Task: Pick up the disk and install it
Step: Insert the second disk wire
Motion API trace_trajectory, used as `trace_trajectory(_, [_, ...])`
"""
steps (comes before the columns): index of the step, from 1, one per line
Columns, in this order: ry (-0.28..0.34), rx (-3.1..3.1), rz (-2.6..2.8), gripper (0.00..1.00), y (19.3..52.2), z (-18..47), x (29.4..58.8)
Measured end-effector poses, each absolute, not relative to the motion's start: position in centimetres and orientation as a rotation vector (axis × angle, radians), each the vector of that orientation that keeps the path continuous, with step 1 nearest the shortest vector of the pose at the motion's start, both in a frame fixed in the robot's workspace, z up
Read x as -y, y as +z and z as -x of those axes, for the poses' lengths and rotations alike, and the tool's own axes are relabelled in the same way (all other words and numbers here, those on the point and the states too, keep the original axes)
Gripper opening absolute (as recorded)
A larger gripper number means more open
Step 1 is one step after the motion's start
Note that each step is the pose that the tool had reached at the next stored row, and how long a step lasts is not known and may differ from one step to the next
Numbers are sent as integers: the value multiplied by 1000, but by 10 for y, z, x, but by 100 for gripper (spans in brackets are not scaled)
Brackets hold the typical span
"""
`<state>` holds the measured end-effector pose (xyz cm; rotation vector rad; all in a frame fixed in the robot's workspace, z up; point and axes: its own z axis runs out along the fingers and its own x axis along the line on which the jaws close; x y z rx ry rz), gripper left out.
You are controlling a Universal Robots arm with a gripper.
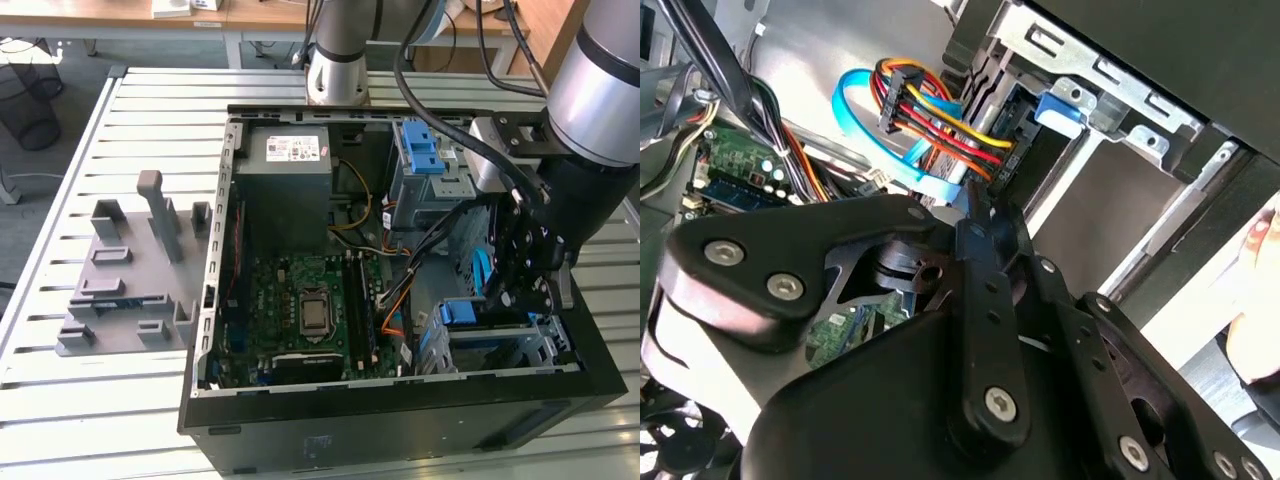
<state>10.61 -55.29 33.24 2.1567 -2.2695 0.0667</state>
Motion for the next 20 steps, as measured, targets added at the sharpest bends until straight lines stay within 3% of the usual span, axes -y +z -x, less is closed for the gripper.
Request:
trace_trajectory(1, [67, 2269, -2157, 17, 332, -106, 553])
trace_trajectory(2, [67, 2270, -2157, 24, 332, -106, 553])
trace_trajectory(20, [64, 2271, -2158, 22, 341, -106, 553])
